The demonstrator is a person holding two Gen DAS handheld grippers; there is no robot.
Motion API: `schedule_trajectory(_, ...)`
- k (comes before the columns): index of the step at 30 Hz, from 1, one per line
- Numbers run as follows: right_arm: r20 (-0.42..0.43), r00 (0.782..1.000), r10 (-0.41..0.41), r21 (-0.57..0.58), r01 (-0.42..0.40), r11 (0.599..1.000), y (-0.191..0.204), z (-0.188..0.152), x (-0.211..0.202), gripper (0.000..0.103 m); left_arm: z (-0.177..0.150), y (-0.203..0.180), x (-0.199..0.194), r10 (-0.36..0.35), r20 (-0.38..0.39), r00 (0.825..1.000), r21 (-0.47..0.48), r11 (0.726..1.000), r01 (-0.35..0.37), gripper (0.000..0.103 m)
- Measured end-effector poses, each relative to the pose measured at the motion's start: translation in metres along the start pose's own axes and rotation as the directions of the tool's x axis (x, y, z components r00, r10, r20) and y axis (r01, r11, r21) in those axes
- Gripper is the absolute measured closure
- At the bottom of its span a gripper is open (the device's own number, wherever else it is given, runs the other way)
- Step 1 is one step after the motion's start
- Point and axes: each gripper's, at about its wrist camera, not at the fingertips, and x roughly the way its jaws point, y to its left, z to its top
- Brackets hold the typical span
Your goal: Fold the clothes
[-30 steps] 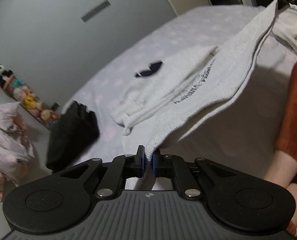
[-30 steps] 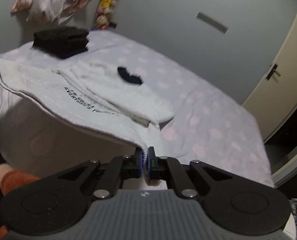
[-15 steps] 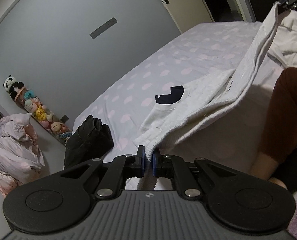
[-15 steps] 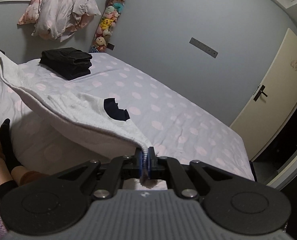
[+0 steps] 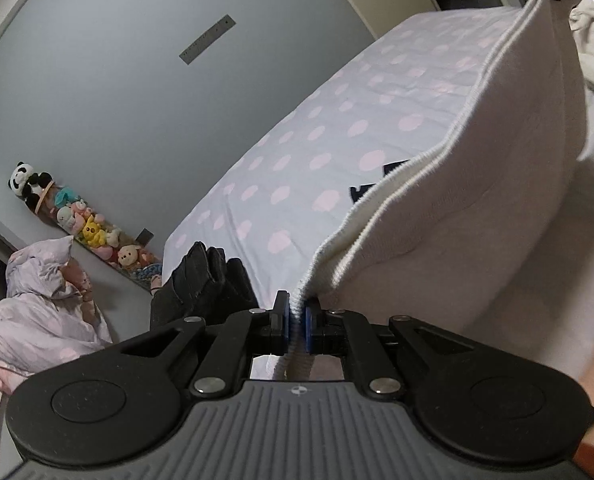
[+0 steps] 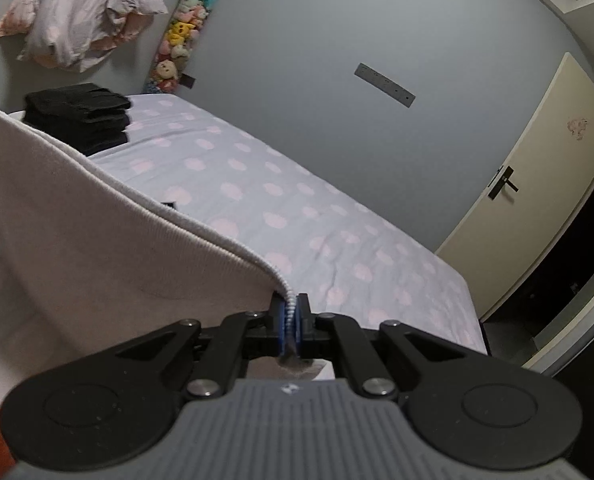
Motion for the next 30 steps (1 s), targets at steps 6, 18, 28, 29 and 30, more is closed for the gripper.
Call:
schedule_trajectory(6, -0.038, 0.999, -0.032, 0.017, 0.032, 0.999, -0.007, 0.027, 0.101, 0.098, 0.031, 0.021, 0.086, -0.028, -0.051, 0.998, -0.016, 0.999, 0.027, 0.095)
schedule_trajectory(18, -0.207, 0.978, -0.003, 0.052, 0.014, 0.999, 0.009, 0.017, 0.317, 0.098, 0.044, 0.026, 0.3, -0.2, -0.191, 0.961, -0.118, 0.977, 0.18, 0.094)
schedule_trajectory(28, -0.332, 0.941, 0.071, 0.14, -0.026, 0.99, 0.031, -0.023, 0.426, 0.097, 0.009, 0.007, 0.381, -0.271, -0.214, 0.939, -0.218, 0.95, 0.224, 0.093)
schedule_trajectory(29, -0.341, 0.937, 0.082, 0.16, -0.028, 0.987, 0.031, -0.025, 0.428, 0.097, 0.008, 0.007, 0.382, -0.272, -0.21, 0.939, -0.234, 0.947, 0.222, 0.092)
schedule_trajectory(30, -0.35, 0.932, 0.093, 0.18, -0.03, 0.983, 0.031, -0.027, 0.43, 0.096, 0.007, 0.008, 0.381, -0.269, -0.205, 0.941, -0.251, 0.944, 0.215, 0.088)
